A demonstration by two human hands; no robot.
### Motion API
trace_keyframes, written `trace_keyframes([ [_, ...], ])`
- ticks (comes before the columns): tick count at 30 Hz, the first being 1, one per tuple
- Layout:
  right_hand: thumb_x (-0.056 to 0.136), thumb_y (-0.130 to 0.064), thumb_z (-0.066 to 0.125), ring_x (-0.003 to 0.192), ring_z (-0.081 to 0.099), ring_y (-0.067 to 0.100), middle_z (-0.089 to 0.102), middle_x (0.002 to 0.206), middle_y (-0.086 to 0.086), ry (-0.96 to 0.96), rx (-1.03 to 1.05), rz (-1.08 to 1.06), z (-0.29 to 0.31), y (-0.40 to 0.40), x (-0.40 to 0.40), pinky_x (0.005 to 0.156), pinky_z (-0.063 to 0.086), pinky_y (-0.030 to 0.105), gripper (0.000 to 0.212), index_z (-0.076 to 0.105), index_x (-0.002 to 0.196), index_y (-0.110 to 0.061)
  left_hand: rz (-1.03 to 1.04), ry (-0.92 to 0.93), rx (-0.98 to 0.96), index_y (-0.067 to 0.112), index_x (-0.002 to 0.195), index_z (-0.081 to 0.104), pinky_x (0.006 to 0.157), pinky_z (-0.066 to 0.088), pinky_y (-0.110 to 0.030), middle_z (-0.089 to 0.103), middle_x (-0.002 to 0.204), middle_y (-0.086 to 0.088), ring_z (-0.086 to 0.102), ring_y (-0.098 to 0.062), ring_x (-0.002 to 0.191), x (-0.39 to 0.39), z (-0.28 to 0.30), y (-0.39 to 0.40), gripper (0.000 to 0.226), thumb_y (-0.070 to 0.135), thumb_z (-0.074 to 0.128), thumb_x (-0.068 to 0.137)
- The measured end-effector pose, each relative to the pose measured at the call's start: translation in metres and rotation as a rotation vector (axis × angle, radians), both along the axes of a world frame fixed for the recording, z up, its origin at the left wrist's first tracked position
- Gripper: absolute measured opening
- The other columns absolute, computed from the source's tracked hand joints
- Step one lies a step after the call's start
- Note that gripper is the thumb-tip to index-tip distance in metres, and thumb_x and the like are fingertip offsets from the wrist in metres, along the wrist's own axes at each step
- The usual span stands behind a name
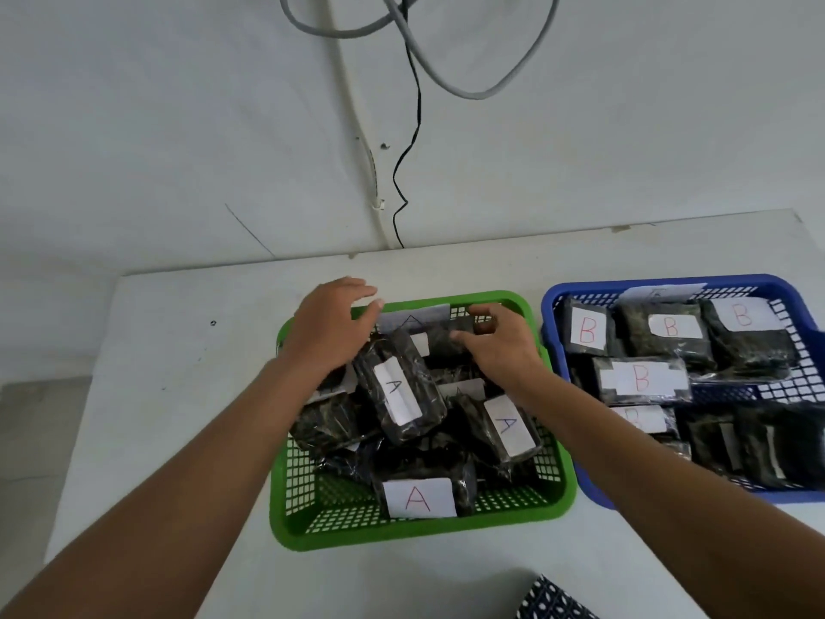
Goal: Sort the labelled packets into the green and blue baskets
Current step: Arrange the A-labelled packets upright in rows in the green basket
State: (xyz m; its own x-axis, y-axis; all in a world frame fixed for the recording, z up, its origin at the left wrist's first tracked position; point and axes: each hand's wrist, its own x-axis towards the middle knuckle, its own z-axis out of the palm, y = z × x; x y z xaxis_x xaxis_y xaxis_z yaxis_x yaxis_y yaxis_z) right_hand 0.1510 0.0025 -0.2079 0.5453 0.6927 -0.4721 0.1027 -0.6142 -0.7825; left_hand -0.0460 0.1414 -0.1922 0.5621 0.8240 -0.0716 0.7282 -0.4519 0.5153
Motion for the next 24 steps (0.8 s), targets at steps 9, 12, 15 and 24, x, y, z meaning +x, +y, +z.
trace_keyframes([
  [9,0.087,-0.010,0.076,0.085,0.073,0.014,0.077,0.098,0.001,0.349,0.035,0.456,0.036,-0.019,0.031,0.071,0.057,0.024,0.035,0.073,0.117,-0.028,-0.096,-0.013,-0.209,0.033,0.106,0.077,0.074,0.042,-0.011,0.075,0.108,0.013,0.059,0.012,0.083,-0.016,-0.025,0.038,0.026,0.050,0.066,0.090],
  [12,0.088,-0.010,0.075,0.091,0.072,0.030,0.076,0.101,0.008,0.360,-0.043,0.560,0.032,-0.013,0.024,0.076,0.060,0.031,0.037,0.070,0.124,-0.021,-0.095,-0.028,-0.202,0.033,0.103,0.078,0.069,0.040,-0.010,0.076,0.103,0.015,0.055,0.019,0.077,-0.016,-0.028,0.039,0.025,0.050,0.068,0.088],
  [15,0.087,-0.013,0.077,0.073,0.070,0.009,0.076,0.091,0.000,0.134,-0.131,0.636,0.027,-0.010,0.016,0.063,0.053,0.017,0.039,0.071,0.124,-0.022,-0.080,-0.052,-0.202,0.035,0.102,0.078,0.072,0.045,-0.015,0.075,0.102,0.017,0.058,0.014,0.081,-0.017,-0.029,0.039,0.025,0.052,0.068,0.088],
  [24,0.084,-0.063,0.065,0.047,0.055,0.004,0.064,0.059,-0.009,-0.544,-0.201,0.408,0.012,0.021,-0.011,0.052,0.049,0.024,0.041,0.073,0.076,-0.024,-0.046,-0.040,-0.189,0.033,0.102,0.078,0.084,0.052,-0.030,0.076,0.104,0.013,0.066,-0.007,0.093,-0.016,-0.027,0.035,0.028,0.054,0.065,0.089],
])
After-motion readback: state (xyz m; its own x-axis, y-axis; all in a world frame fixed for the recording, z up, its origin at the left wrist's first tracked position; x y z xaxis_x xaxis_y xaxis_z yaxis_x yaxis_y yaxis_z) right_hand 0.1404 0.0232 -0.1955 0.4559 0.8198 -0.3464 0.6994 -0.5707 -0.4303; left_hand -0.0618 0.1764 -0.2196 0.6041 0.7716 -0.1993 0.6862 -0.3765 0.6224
